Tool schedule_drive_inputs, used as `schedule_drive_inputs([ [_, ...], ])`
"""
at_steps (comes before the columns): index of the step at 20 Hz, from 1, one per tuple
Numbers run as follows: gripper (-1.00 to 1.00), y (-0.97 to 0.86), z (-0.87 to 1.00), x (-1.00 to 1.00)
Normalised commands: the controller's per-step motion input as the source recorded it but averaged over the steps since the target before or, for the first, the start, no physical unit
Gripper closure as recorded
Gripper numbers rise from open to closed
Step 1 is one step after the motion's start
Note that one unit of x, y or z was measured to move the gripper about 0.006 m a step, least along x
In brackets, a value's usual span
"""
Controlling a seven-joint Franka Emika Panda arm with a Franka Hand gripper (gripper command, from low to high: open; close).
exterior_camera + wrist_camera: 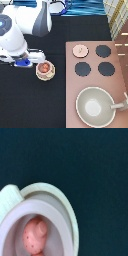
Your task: Take the lid off the pot, put the pot on the plate, and use the tool to push the pot to the front of the table.
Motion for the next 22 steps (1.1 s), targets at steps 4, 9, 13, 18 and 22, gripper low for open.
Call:
schedule_drive_inputs([
  [4,-1.00,-0.52,0.05,-0.65],
  [9,-1.00,-0.47,0.00,-0.79],
  [13,-1.00,-0.42,-0.15,-0.91],
  [18,-1.00,-0.38,-0.25,-0.95],
  [22,-1.00,-0.44,-0.31,-0.95],
])
